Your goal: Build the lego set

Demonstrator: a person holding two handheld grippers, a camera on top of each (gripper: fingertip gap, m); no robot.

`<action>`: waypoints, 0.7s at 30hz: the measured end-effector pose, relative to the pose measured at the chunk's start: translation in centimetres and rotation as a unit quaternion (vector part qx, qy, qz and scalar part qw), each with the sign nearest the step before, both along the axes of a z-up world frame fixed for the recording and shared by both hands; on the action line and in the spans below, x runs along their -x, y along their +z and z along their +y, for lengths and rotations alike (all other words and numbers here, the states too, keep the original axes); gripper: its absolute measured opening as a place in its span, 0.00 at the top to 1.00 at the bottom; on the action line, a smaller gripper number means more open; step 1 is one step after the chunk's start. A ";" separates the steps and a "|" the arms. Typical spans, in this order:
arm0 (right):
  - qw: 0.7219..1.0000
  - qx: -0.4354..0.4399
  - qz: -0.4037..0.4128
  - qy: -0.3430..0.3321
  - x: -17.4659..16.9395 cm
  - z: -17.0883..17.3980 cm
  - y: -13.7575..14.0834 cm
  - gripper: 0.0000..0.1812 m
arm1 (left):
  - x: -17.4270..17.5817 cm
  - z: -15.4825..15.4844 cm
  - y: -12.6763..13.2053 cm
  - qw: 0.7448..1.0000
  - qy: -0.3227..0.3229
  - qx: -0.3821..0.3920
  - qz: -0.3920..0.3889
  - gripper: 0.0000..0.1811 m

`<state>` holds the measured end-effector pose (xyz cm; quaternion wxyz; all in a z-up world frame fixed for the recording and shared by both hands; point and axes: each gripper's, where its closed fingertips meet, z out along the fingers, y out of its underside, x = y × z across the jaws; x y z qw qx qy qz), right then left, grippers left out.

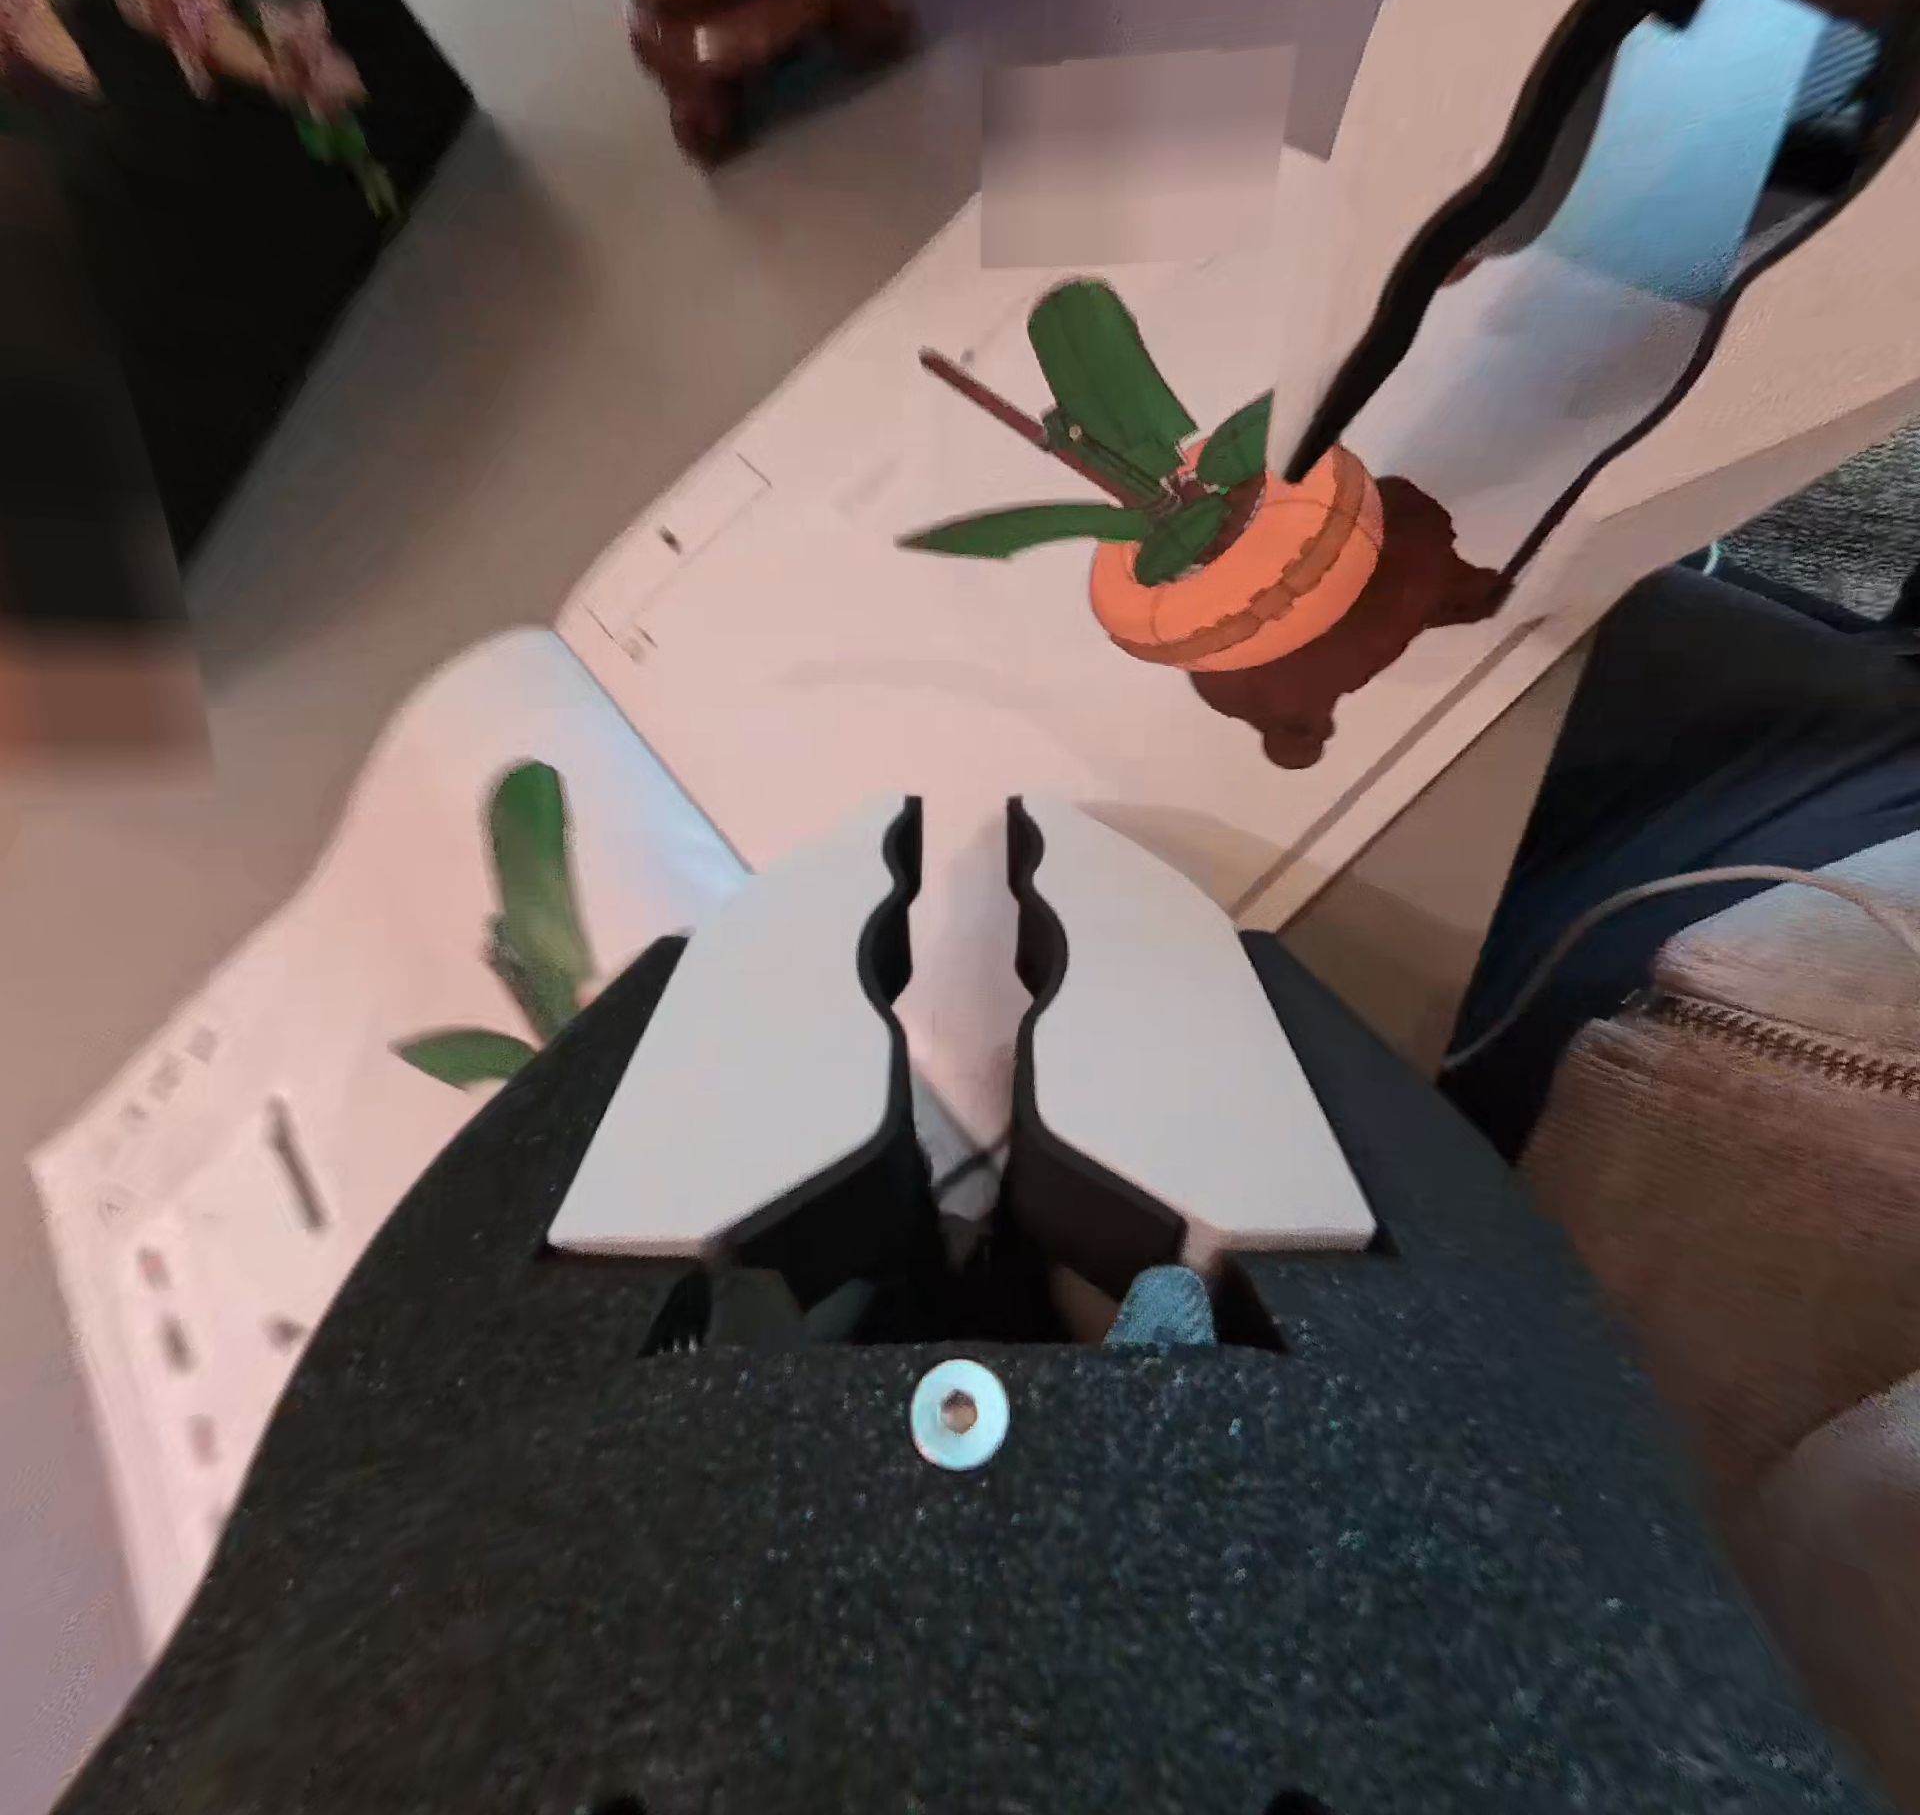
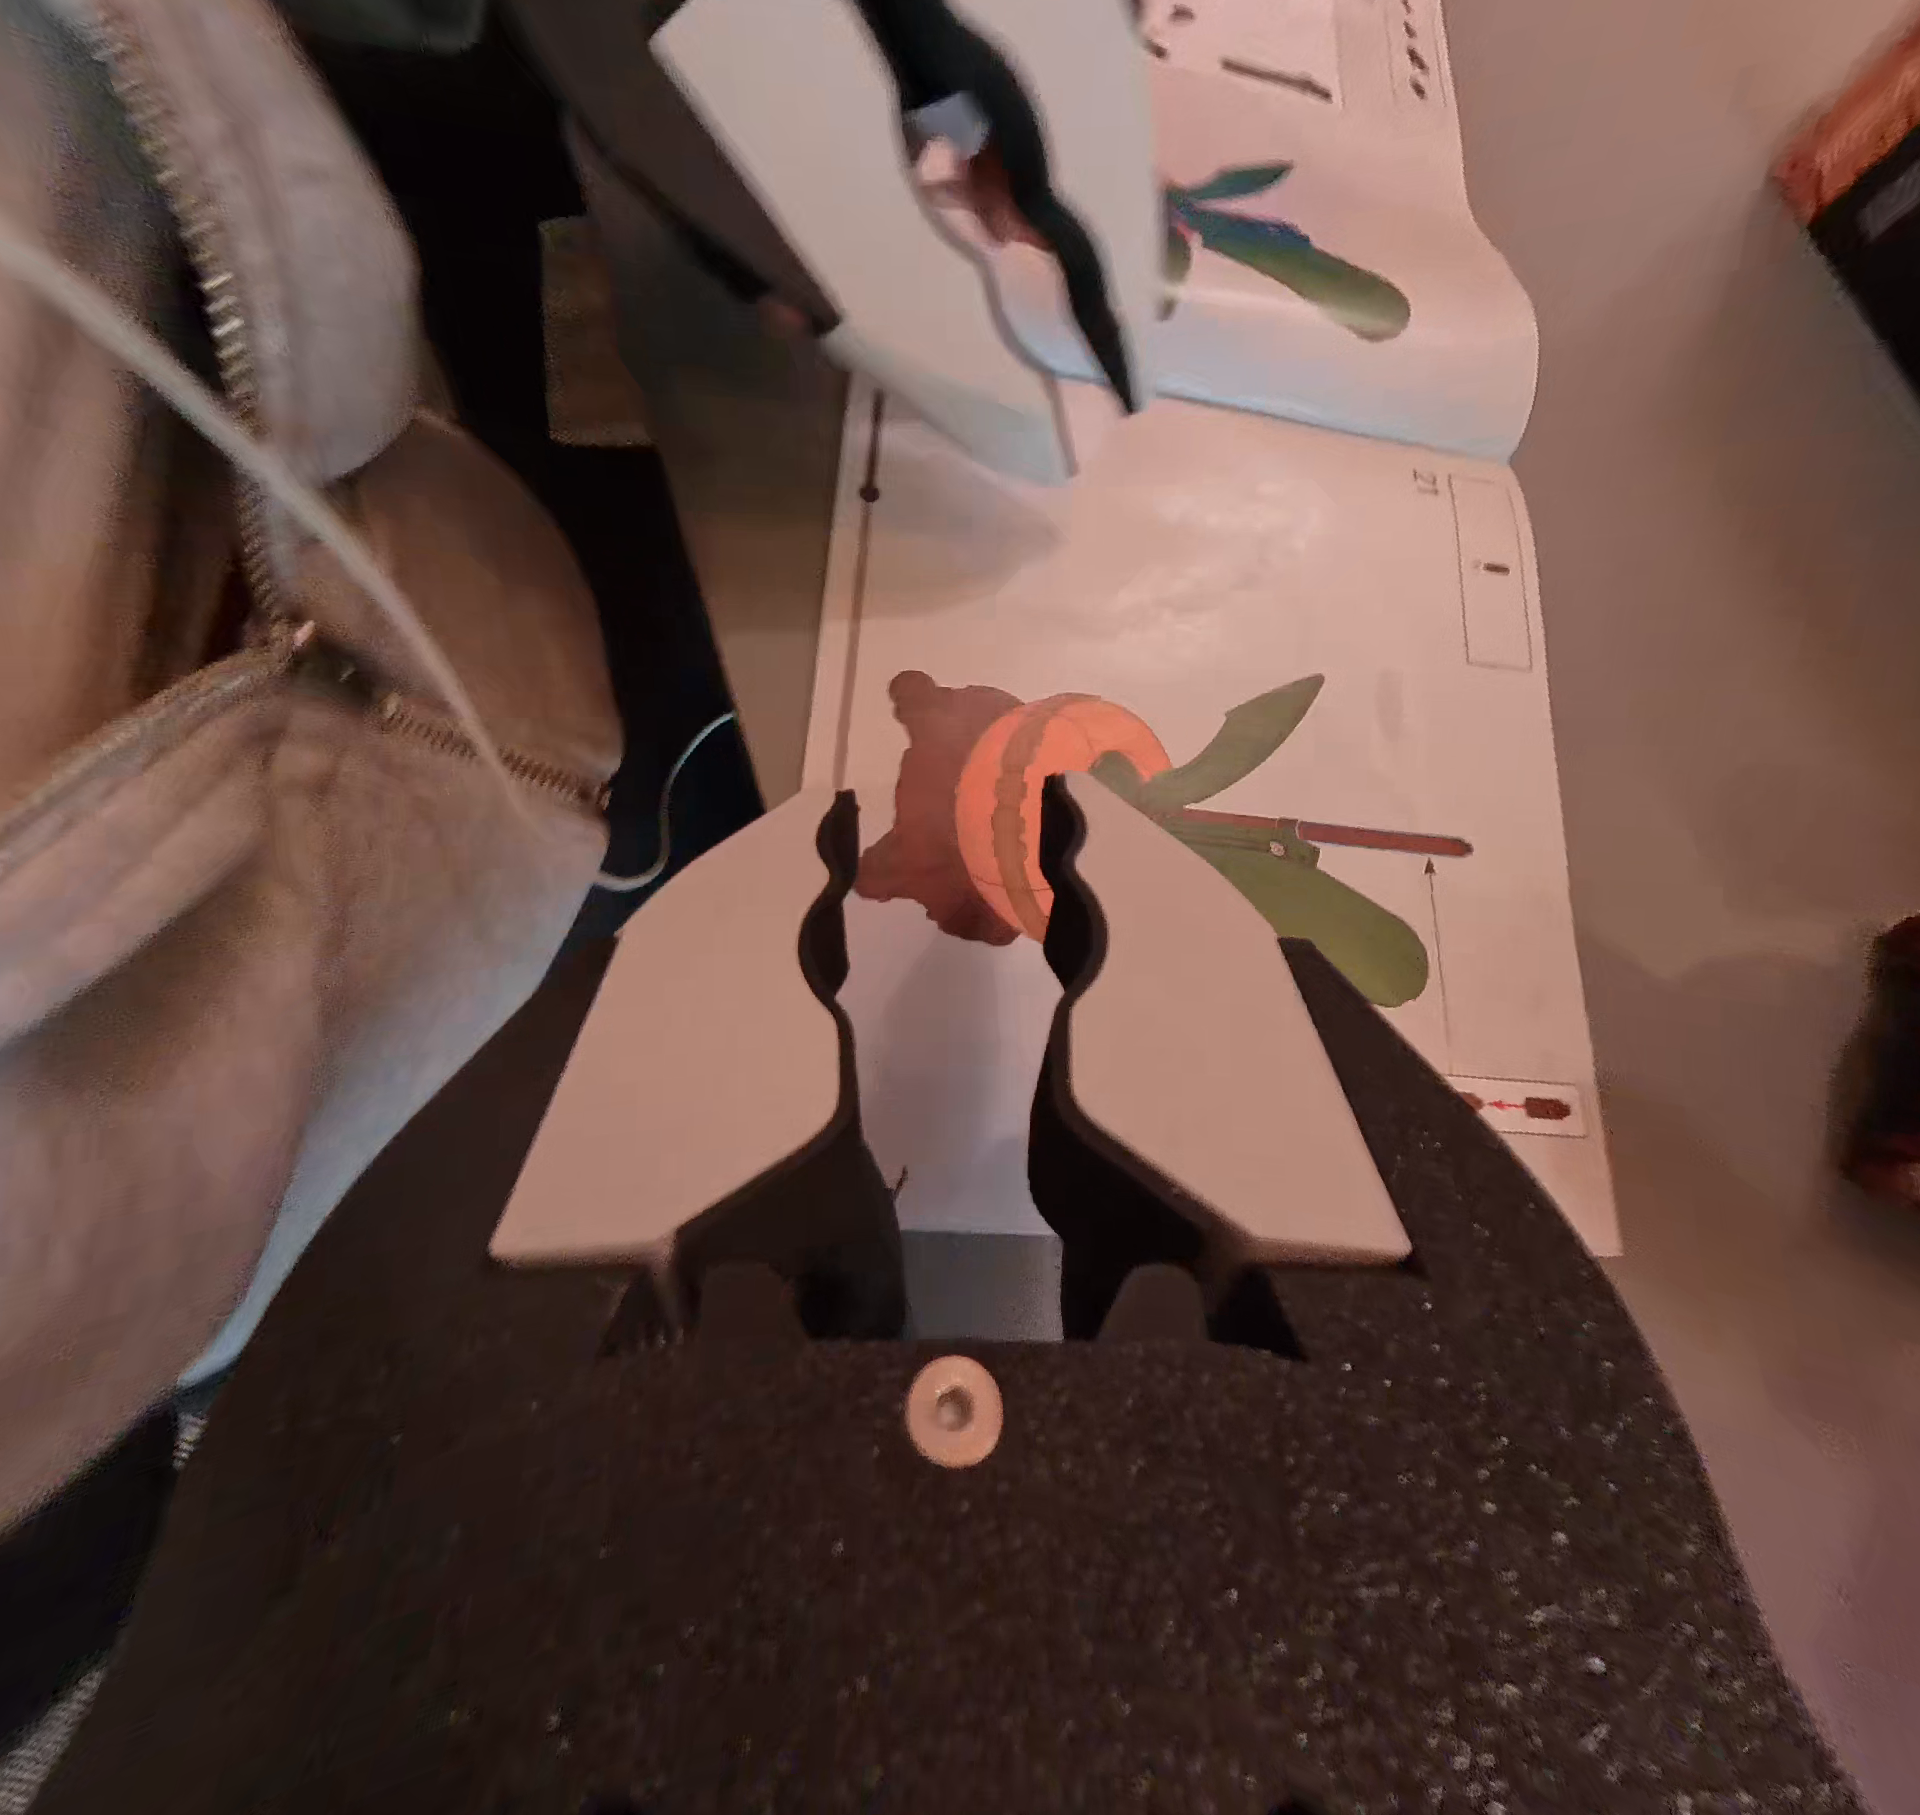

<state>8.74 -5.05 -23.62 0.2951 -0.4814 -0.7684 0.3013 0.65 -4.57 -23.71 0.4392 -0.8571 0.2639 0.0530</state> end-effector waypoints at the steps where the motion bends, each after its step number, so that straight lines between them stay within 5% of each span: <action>1: 1.000 -0.007 0.011 0.022 -0.6 -0.3 0.4 0.83 | 0.0 0.3 0.9 0.999 -0.020 -0.029 0.015 0.91; 5: 0.997 -0.030 0.050 0.056 -2.7 0.4 1.6 0.84 | -1.8 1.1 2.8 0.988 -0.129 -0.082 0.029 0.89; 9: 0.996 -0.010 0.026 0.081 -4.5 0.6 0.8 0.78 | -4.9 1.7 1.1 0.984 -0.174 -0.015 -0.026 0.92; 12: 0.995 -0.024 0.039 0.087 -4.6 1.0 0.2 0.79 | -5.3 1.5 -1.5 0.982 -0.180 0.054 -0.018 0.95; 16: 0.994 -0.060 0.027 0.085 -4.5 1.9 -1.0 0.94 | -5.6 1.2 -1.7 0.980 -0.177 0.064 -0.058 0.99; 21: 0.994 -0.036 0.036 0.095 -4.5 1.7 -0.7 0.96 | -5.5 1.2 -1.7 0.979 -0.175 0.071 -0.072 0.98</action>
